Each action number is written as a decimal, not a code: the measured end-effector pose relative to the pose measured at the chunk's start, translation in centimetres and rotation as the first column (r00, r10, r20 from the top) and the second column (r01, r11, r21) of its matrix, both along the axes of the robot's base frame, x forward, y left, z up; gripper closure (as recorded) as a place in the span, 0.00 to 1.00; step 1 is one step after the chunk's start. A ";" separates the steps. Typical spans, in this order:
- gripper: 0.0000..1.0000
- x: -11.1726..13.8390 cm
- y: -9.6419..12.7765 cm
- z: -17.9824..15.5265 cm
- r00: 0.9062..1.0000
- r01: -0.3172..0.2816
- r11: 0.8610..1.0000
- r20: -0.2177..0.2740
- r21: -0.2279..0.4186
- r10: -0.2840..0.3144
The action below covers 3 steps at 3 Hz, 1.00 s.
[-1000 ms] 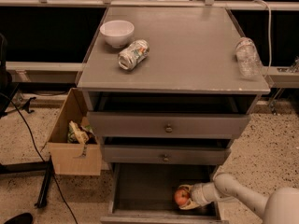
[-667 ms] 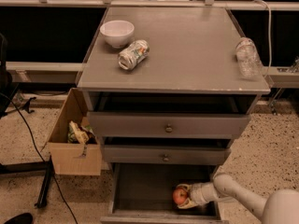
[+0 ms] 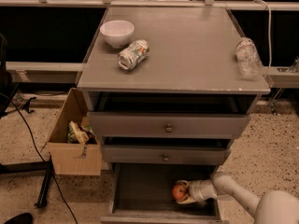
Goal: Place apple into bottom drawer
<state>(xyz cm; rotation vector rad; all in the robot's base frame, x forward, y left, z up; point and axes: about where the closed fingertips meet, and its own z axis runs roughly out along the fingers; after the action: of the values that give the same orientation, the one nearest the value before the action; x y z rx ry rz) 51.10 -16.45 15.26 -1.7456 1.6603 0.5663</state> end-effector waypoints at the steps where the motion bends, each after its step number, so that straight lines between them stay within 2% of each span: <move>1: 1.00 1.1 -0.3 -1.2 1.000 0.020 1.000 -0.015 -0.017 -0.020; 3: 1.00 1.8 -0.8 -2.6 0.997 0.047 0.998 -0.051 -0.040 -0.049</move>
Offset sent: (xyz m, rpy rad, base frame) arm 0.0240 -0.0137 -0.0243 -0.0494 0.0465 -0.0595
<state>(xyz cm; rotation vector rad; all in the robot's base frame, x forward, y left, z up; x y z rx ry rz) 52.88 -17.21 12.67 -1.7268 1.7554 0.5652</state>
